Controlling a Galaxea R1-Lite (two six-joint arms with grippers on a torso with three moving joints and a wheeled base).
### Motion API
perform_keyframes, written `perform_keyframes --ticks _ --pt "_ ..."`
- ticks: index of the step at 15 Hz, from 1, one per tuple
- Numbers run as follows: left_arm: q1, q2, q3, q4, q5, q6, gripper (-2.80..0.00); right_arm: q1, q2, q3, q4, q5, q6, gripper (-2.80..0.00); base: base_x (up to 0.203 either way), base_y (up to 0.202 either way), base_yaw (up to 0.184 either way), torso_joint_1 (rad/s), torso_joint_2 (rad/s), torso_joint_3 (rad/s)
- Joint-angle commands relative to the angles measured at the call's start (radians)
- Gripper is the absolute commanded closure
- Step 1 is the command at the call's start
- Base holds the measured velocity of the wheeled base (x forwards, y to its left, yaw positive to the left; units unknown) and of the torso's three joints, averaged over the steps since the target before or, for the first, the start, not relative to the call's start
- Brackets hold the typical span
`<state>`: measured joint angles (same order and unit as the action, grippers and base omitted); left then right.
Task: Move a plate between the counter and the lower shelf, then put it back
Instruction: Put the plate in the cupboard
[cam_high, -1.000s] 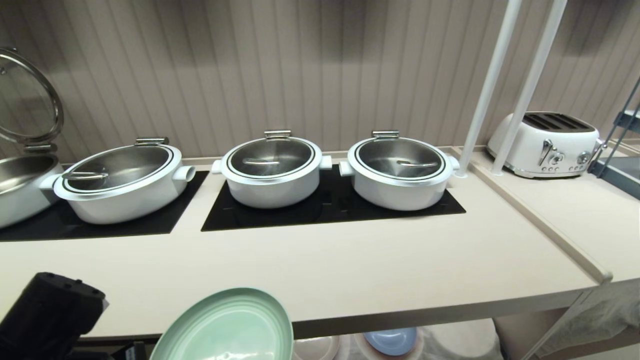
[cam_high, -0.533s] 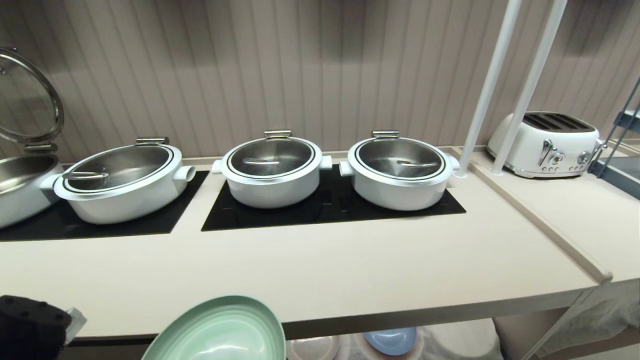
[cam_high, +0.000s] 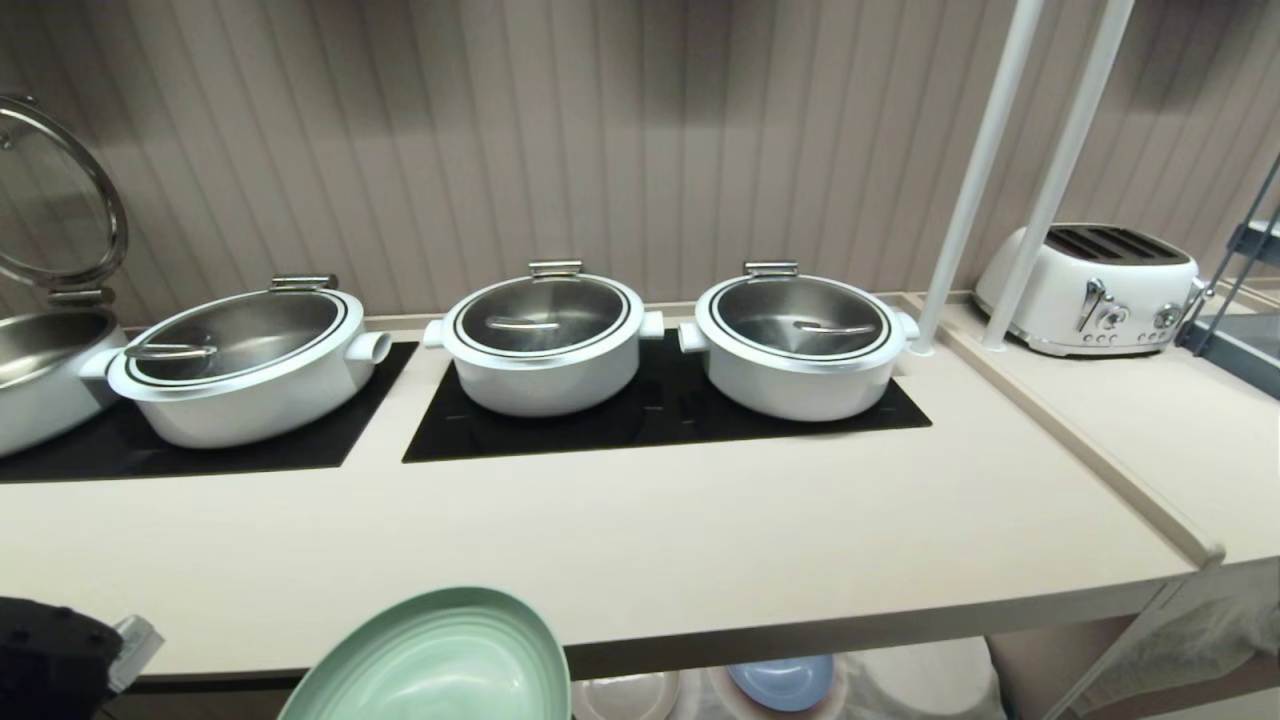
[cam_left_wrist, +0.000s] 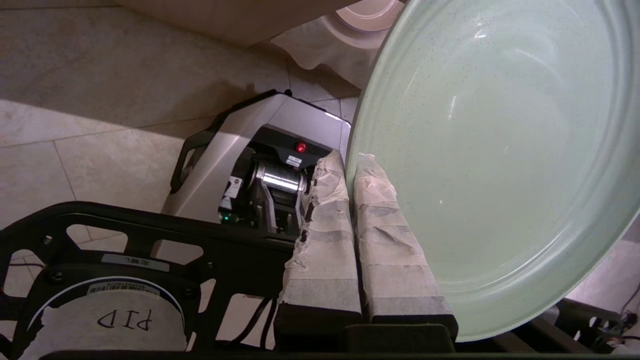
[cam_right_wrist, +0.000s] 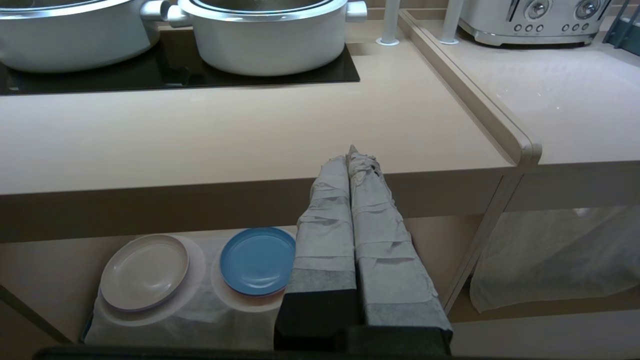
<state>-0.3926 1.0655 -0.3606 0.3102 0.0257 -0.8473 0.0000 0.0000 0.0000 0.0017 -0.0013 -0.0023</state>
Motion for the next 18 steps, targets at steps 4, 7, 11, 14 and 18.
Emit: perform_keyframes --ticks 4,7,11,14,18 --pt "0.000 -0.001 -0.018 0.000 0.000 0.022 0.00 0.000 0.000 0.000 0.000 0.000 0.000 0.00 0.000 0.000 0.000 0.000 0.00 0.000" --pt "0.001 0.001 -0.035 -0.003 -0.020 0.022 0.00 0.000 0.000 0.000 0.000 0.000 0.001 0.00 0.000 0.000 0.000 0.000 0.00 0.000" --pt "0.001 -0.026 -0.033 0.000 -0.021 0.022 0.00 0.000 0.000 0.000 0.000 0.000 -0.001 0.00 0.000 0.000 0.000 0.000 0.00 0.000" --pt "0.000 -0.039 -0.037 0.000 -0.044 0.022 0.00 0.000 0.000 0.000 0.000 0.001 -0.001 0.00 0.000 0.000 0.000 0.000 0.00 0.000" --pt "-0.005 -0.038 -0.052 -0.003 -0.064 0.024 0.00 0.000 0.000 0.000 0.000 0.000 -0.001 0.00 0.000 0.000 0.000 0.000 0.00 0.000"
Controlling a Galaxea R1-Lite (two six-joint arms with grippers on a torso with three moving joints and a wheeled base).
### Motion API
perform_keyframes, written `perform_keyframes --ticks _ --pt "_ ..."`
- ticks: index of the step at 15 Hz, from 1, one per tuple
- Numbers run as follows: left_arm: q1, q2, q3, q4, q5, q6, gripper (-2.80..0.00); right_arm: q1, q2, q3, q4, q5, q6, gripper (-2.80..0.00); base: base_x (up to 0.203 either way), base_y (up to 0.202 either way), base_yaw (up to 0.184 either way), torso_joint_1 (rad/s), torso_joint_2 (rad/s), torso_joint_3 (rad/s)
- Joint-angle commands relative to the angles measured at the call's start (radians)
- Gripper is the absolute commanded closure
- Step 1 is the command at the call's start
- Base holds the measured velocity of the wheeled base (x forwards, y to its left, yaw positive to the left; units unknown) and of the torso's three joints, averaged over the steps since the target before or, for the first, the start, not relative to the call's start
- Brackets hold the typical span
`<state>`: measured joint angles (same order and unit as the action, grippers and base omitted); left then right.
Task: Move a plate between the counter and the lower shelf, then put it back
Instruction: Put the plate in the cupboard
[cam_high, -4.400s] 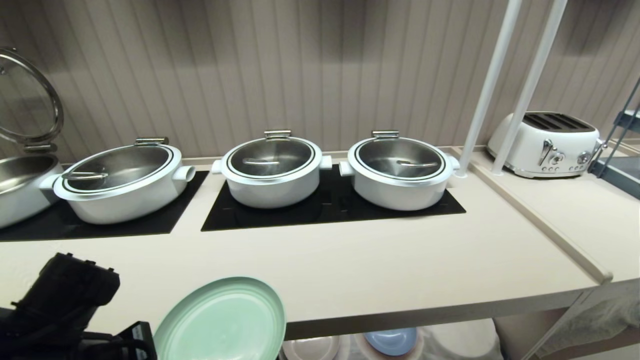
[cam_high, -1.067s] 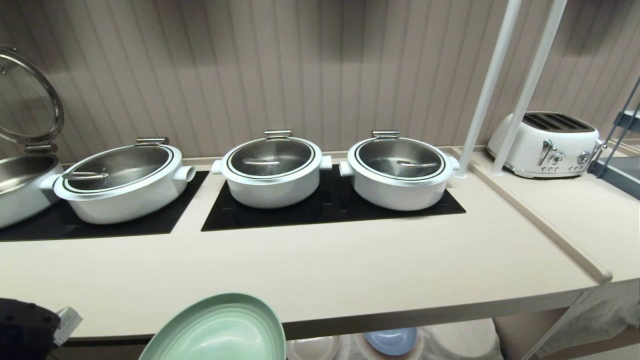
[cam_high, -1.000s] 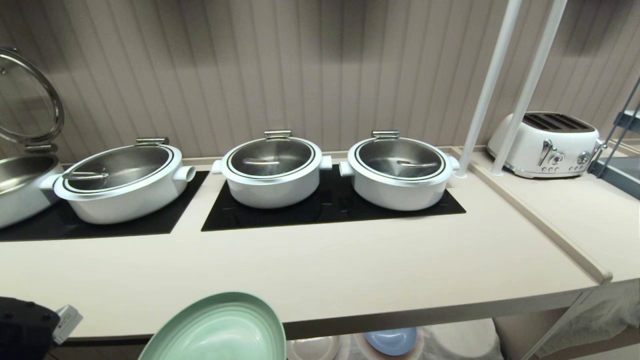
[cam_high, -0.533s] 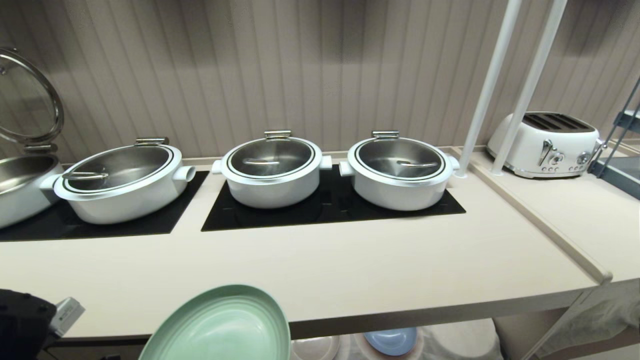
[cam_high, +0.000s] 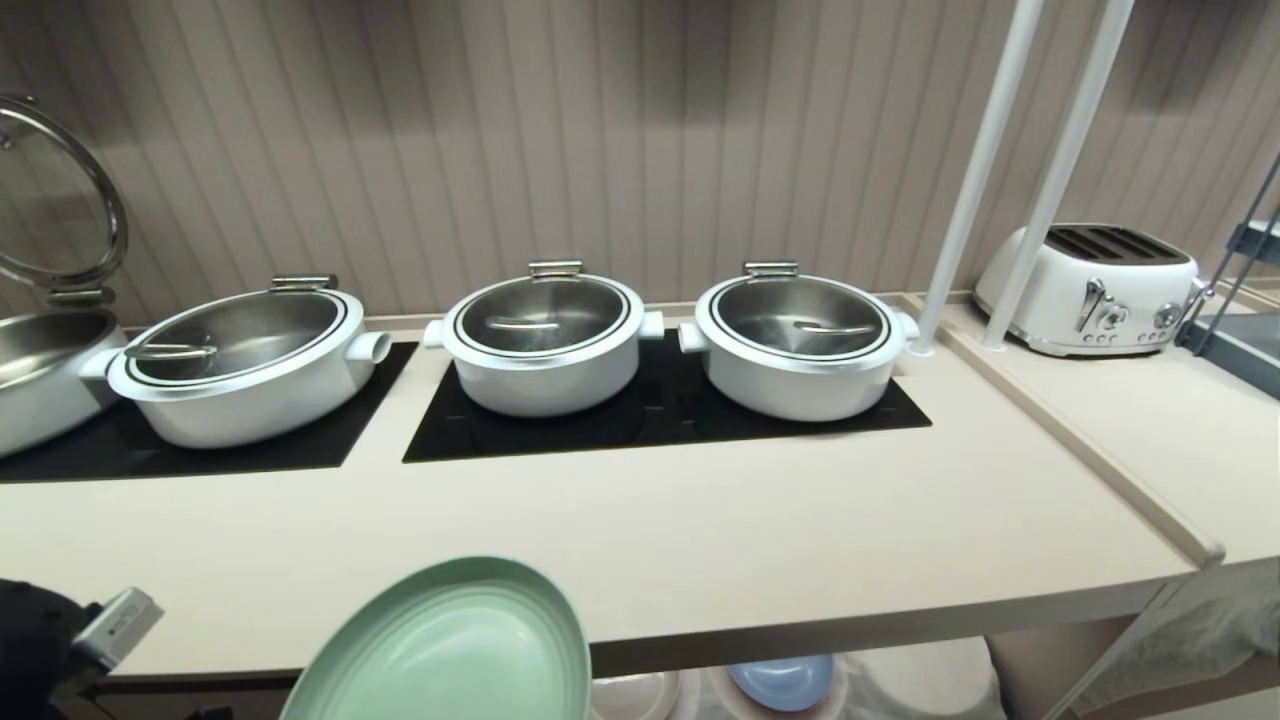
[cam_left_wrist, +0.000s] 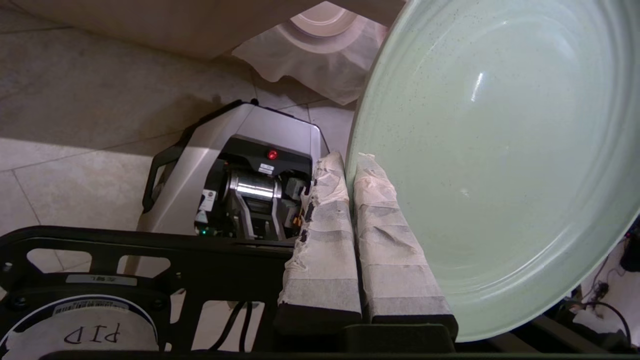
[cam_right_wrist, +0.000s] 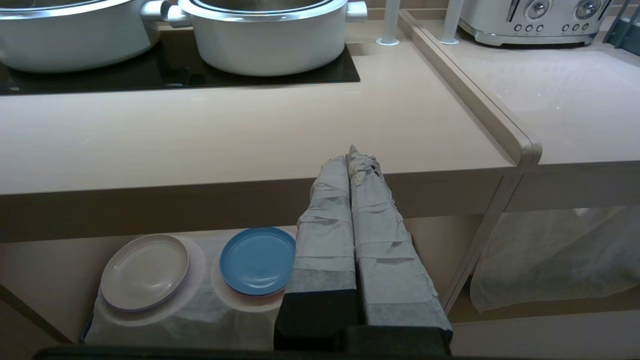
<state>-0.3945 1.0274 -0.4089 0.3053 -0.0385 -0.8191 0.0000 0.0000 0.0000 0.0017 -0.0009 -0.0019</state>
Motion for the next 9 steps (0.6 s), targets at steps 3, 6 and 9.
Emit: perform_keyframes --ticks 3,6,9 --pt "-0.046 -0.006 -0.001 0.008 0.007 -0.006 0.00 0.000 0.000 0.000 0.000 -0.001 0.000 0.00 0.000 0.000 0.000 0.000 0.00 0.000" --pt "-0.051 -0.031 0.001 0.042 0.008 -0.002 0.00 0.000 0.000 0.000 0.000 0.001 -0.001 0.00 0.000 0.000 0.000 0.000 0.00 0.000" --pt "-0.090 -0.090 0.001 0.109 0.008 -0.002 0.00 0.000 0.000 0.000 0.000 -0.001 -0.001 0.00 0.000 0.000 0.000 0.000 0.00 0.000"
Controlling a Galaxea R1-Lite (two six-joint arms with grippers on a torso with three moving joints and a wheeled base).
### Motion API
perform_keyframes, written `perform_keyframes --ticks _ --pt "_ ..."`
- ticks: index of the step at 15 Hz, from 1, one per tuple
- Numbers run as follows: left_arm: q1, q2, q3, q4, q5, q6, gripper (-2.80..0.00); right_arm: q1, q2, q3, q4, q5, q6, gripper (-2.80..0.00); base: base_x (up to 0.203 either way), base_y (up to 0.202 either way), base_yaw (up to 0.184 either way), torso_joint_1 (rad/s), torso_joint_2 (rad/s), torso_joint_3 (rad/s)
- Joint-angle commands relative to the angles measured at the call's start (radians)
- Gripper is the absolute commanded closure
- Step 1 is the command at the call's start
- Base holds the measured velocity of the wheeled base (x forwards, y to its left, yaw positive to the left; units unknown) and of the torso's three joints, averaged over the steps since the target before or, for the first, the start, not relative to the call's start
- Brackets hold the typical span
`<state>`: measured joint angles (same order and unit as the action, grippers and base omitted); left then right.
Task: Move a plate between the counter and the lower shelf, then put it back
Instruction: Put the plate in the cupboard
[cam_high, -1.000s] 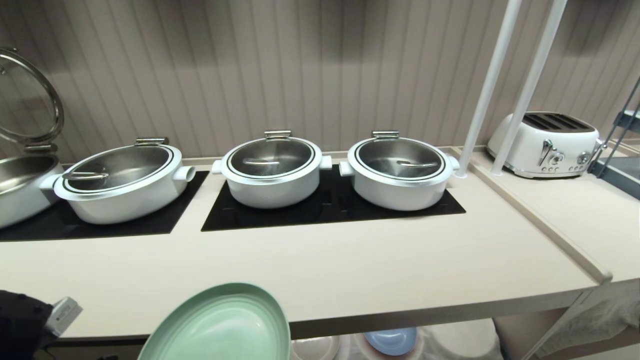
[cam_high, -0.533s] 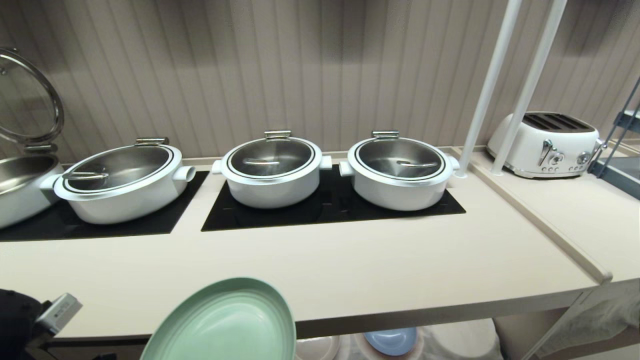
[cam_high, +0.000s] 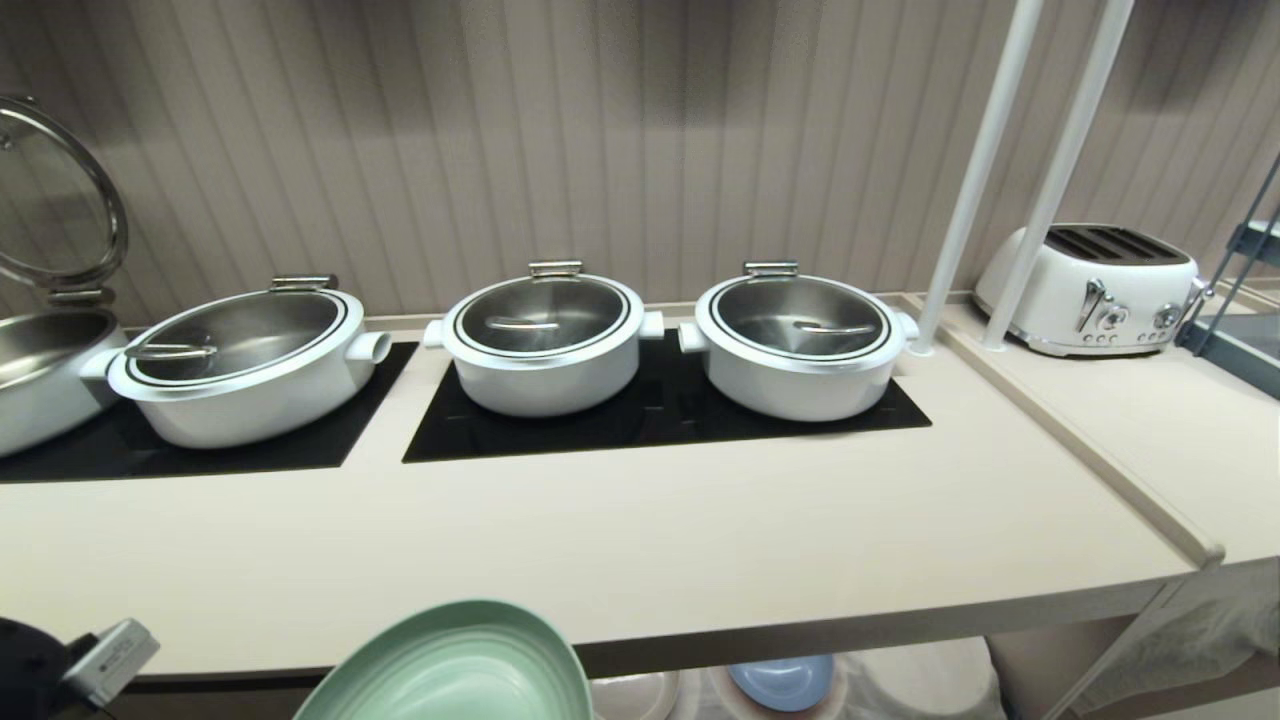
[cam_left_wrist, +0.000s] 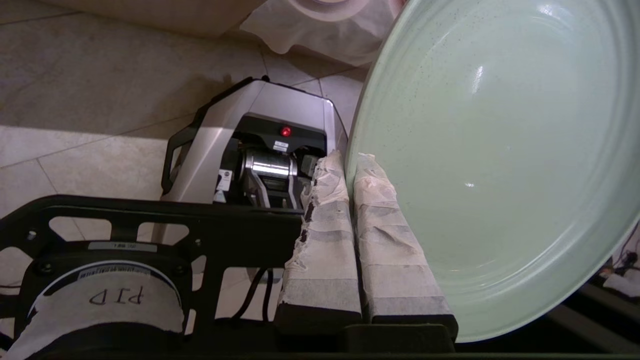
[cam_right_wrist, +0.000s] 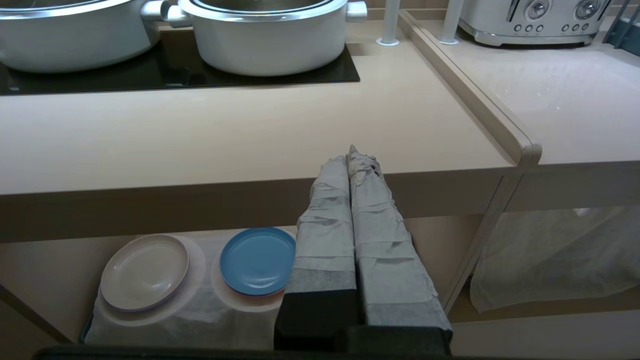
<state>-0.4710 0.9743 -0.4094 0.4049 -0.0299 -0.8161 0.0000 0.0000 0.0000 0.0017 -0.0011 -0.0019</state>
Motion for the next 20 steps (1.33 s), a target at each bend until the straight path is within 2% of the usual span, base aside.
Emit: perform_keyframes --ticks 1,14,20 --pt "-0.018 -0.051 0.007 0.019 -0.001 -0.006 0.00 0.000 0.000 0.000 0.000 0.000 -0.001 0.00 0.000 0.000 0.000 0.000 0.00 0.000" --pt "-0.037 -0.051 -0.002 0.020 -0.001 -0.006 0.00 0.000 0.000 0.000 0.000 0.000 0.000 0.00 0.000 -0.005 0.001 0.000 0.00 0.000" --pt "-0.044 -0.051 -0.003 0.019 -0.002 -0.006 0.00 0.000 0.000 0.000 0.000 0.000 -0.001 0.00 0.000 -0.184 0.006 0.001 0.00 0.003"
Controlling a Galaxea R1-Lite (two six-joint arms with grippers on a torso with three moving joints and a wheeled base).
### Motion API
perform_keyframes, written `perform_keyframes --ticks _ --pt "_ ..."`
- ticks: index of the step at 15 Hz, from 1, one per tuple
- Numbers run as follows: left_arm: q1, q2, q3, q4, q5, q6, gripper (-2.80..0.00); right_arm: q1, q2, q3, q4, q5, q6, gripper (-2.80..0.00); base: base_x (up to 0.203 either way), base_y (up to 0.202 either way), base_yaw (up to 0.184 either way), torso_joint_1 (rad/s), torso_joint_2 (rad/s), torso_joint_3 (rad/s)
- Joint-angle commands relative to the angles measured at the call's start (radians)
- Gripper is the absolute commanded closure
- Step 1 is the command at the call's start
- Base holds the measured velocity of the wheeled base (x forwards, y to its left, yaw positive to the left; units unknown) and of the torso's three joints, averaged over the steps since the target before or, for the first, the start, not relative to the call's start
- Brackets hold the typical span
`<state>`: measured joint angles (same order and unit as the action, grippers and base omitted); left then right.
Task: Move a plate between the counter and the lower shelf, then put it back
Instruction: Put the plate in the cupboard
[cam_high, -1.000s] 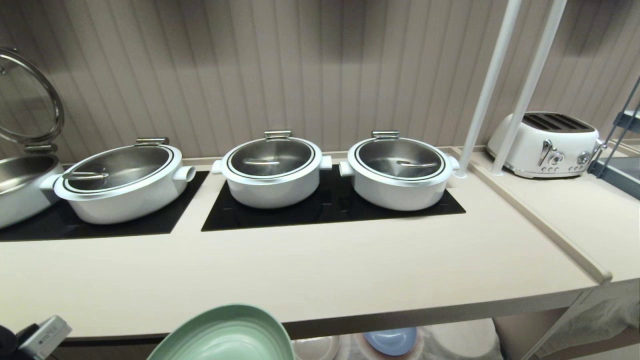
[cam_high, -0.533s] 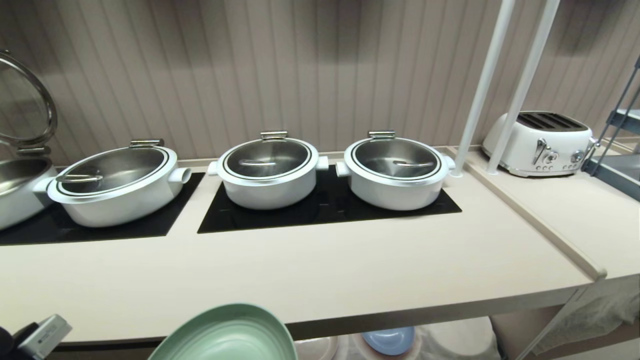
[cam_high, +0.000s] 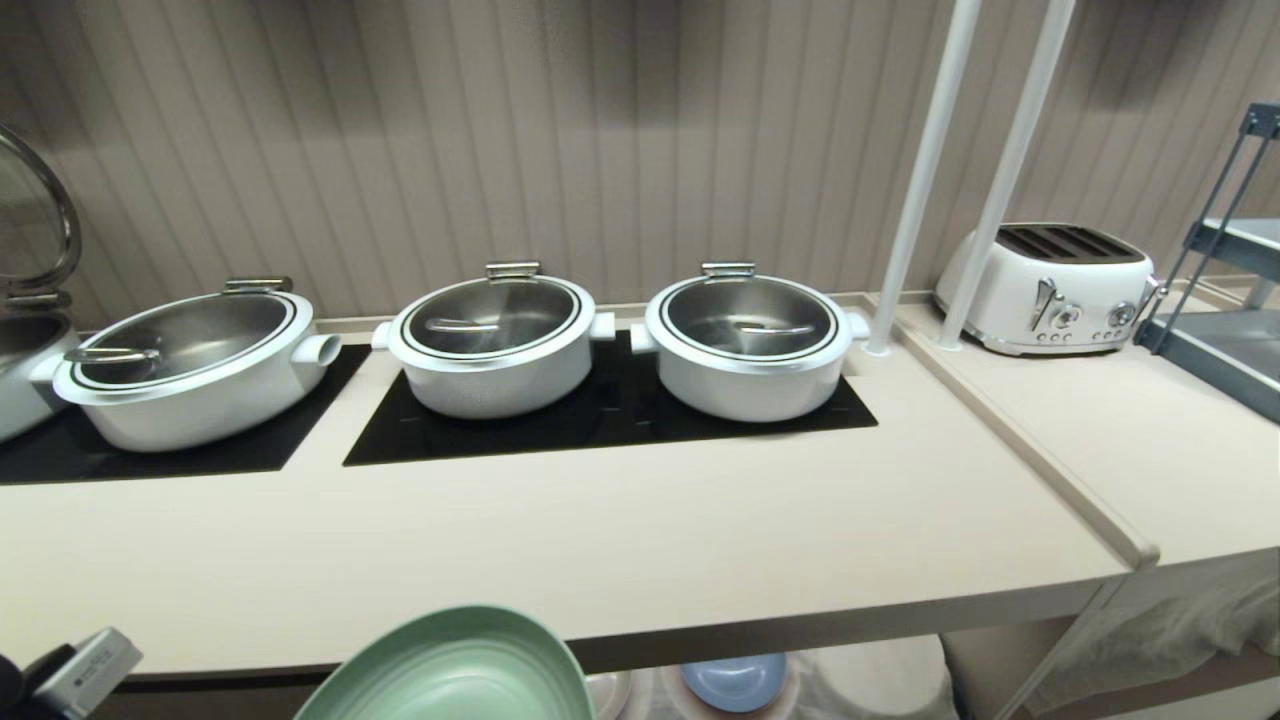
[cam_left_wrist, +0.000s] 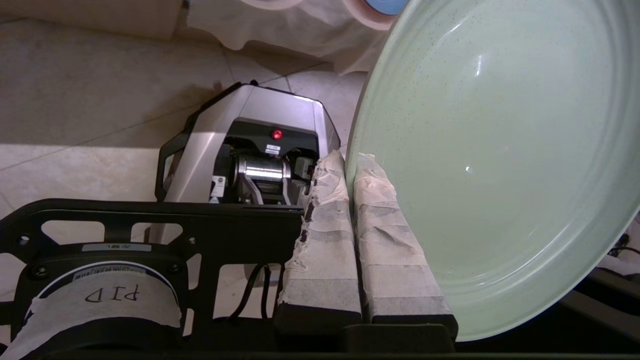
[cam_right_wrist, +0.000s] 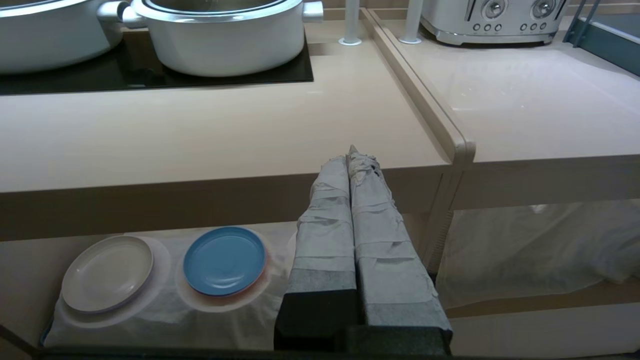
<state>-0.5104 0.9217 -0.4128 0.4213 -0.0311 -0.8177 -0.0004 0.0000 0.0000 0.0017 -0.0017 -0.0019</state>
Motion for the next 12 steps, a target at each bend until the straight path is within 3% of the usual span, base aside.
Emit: perform_keyframes --ticks 1,12 --pt "-0.010 0.002 -0.001 0.002 0.000 -0.005 0.00 0.000 0.000 0.000 0.000 0.000 0.000 0.00 0.000 -0.194 -0.001 -0.001 0.00 -0.001" --pt "-0.034 0.000 -0.001 0.004 -0.007 -0.005 0.00 0.000 0.000 0.000 0.000 0.000 0.000 0.00 0.000 -0.194 0.002 0.002 0.00 0.003"
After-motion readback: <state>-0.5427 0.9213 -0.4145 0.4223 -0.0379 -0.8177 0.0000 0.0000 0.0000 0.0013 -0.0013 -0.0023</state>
